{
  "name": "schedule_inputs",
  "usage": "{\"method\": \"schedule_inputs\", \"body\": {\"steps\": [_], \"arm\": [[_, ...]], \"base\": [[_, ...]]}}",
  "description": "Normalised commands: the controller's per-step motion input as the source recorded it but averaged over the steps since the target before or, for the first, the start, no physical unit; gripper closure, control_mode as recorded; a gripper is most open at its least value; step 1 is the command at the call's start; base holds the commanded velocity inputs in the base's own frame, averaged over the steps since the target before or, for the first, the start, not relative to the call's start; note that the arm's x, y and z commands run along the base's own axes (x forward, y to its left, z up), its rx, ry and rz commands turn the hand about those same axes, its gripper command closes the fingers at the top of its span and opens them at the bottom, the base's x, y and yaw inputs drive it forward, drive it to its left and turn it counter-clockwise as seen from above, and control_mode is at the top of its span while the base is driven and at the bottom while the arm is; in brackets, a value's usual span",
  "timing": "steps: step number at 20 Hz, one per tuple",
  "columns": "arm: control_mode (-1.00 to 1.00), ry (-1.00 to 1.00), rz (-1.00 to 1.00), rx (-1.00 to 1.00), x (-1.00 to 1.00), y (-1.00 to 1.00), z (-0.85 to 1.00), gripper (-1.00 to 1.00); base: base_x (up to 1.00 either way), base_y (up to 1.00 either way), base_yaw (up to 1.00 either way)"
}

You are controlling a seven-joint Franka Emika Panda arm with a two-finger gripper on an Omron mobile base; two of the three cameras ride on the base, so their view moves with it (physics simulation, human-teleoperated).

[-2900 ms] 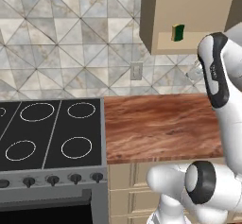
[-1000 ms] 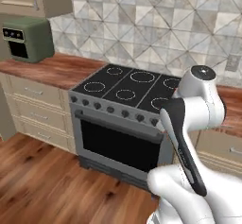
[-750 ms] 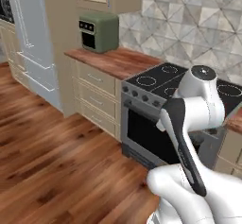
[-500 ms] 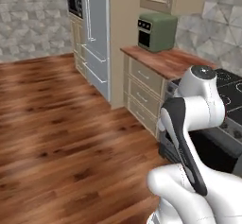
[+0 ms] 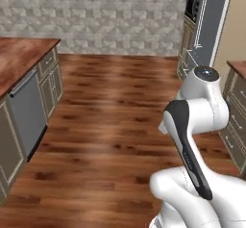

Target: Pick up the bar soap and sponge from the sink, and place them back in the cabinet, and close the cabinet door.

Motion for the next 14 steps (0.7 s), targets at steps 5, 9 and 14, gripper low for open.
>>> {"method": "schedule_inputs", "body": {"steps": [5, 9, 14], "arm": [[1.00, 0.00, 0.00, 0.00, 0.00, 0.00, 0.00, -1.00], [1.00, 0.00, 0.00, 0.00, 0.00, 0.00, 0.00, -1.00], [1.00, 0.00, 0.00, 0.00, 0.00, 0.00, 0.00, -1.00]], "base": [[1.00, 0.00, 0.63], [1.00, 0.02, 0.66], [0.95, 0.29, 0.67]]}}
